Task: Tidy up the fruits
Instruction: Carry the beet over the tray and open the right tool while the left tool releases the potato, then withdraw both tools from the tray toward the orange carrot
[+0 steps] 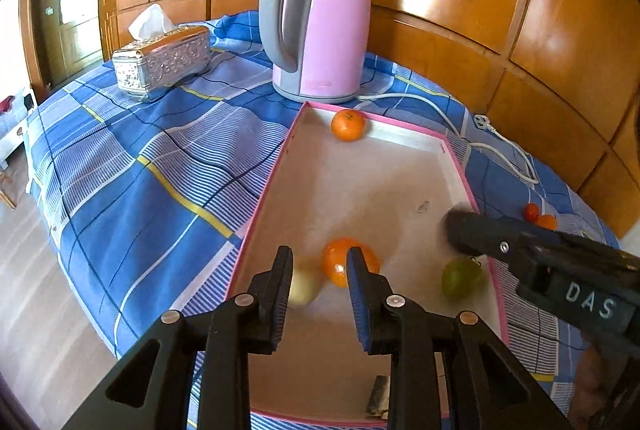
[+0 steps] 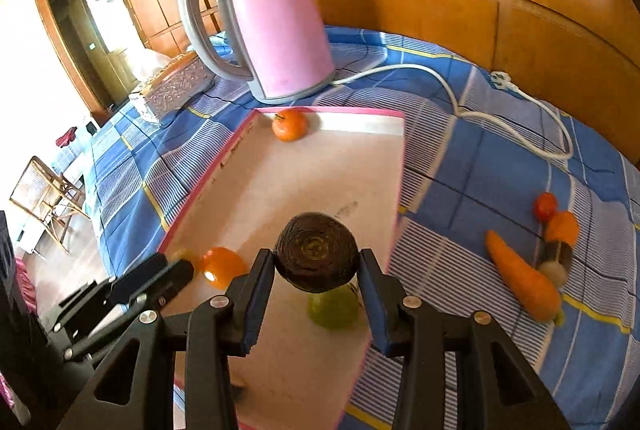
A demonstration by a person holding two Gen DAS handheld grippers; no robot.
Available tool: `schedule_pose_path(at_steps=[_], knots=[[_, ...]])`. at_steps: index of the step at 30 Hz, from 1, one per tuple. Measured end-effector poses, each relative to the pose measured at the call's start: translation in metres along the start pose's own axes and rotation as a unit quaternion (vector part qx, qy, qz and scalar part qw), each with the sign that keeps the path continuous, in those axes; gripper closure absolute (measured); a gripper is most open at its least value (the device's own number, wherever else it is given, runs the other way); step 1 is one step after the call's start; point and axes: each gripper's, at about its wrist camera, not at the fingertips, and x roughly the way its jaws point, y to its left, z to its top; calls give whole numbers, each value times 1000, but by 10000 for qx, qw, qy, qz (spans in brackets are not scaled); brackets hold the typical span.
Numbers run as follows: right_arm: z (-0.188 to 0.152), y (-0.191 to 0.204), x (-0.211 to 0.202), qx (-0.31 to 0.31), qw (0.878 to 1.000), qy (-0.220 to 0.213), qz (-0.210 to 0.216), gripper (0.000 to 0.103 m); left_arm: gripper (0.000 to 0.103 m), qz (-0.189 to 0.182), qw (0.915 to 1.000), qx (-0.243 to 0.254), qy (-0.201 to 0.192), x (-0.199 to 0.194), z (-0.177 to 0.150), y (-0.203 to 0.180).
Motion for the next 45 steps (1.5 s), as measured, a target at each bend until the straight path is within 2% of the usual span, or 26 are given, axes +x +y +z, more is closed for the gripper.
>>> schedule_pose_path(at_steps=[4, 8, 19, 33, 45], knots=[[0, 3, -1, 14, 10000, -22, 36, 49, 66, -26, 10000, -74, -14, -1, 0, 2], [-7, -1, -7, 89, 10000, -32, -18, 49, 65, -68, 10000, -51, -27, -4, -1, -2], [-32, -37, -27, 617, 9979, -59, -189, 49, 53, -313, 9993, 193, -83, -16, -5, -27], [-58, -92, -43, 1230, 9915, -59, -419, 50, 53, -668, 9954, 684, 9, -21, -13, -64], [-73, -143, -47, 1591, 9840, -4, -803, 50, 53, -1014, 9886, 1099, 160, -21, -26, -93]])
